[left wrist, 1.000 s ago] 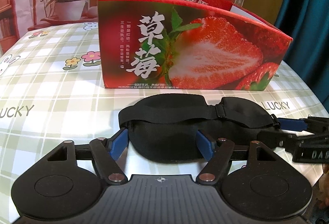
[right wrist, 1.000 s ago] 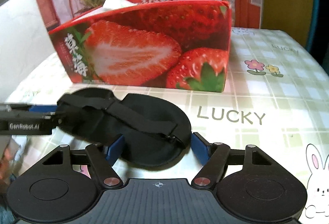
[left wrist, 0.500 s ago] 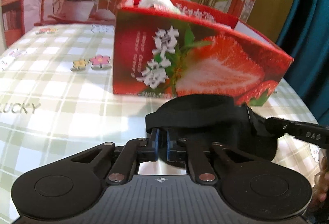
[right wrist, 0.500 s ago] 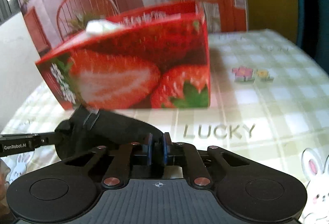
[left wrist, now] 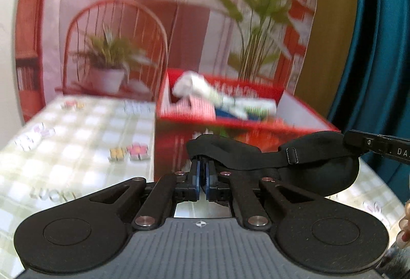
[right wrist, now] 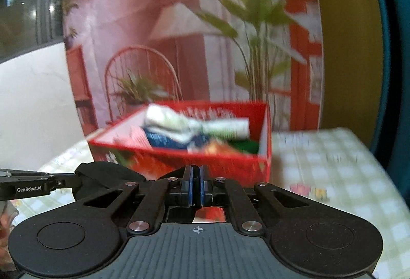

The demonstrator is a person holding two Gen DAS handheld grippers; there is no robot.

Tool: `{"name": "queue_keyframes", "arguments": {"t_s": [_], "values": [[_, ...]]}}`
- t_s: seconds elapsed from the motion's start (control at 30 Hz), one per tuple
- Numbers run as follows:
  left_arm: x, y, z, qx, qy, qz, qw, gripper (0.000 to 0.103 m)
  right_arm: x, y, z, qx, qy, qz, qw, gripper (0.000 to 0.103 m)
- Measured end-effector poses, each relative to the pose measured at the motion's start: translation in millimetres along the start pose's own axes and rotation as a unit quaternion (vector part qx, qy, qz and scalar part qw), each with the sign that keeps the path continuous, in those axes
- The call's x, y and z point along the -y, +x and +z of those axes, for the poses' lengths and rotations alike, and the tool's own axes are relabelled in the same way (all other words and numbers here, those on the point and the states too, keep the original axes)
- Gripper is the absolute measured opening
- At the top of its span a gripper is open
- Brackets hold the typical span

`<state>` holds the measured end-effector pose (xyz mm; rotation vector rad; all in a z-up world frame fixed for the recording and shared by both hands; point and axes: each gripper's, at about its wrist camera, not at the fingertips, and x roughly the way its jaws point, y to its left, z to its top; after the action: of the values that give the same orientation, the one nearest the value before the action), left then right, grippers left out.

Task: Organize soft objects
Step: 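Lift the eye mask with both tools and carry it over the box, then lower the eye mask into the box and open both tools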

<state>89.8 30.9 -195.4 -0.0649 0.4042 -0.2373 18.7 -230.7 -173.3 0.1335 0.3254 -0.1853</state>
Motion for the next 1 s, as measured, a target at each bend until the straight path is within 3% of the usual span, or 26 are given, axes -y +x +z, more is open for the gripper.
{"name": "queue_keyframes", "arguments": {"t_s": [0.17,0.4,0.57,0.67,0.83,1.0], "values": [[5.4,-13.7,27.5,0.051,0.025,0.009,0.9984,0.005,-3.4,-9.3,29.1,0.031,-0.019,0.01,0.999,0.005],[19.5,5.5,74.0,0.074,0.063,0.016,0.9951,0.005,-5.8,12.7,68.2,0.046,-0.054,0.011,0.997,0.005],[23.0,43.8,92.8,0.048,0.078,0.033,0.9952,0.005,-5.0,49.0,87.1,0.045,-0.075,0.008,0.996,0.005],[21.7,72.8,96.9,0.011,0.077,0.036,0.9963,0.005,-1.2,74.5,90.2,0.032,-0.077,0.003,0.997,0.005],[21.1,107.8,93.4,-0.041,0.084,0.029,0.9952,0.005,11.7,114.8,80.0,-0.012,-0.063,-0.004,0.998,0.005],[19.1,120.1,90.3,-0.055,0.092,0.035,0.9936,0.005,23.7,138.9,61.9,-0.051,-0.045,-0.022,0.997,0.006]]}}
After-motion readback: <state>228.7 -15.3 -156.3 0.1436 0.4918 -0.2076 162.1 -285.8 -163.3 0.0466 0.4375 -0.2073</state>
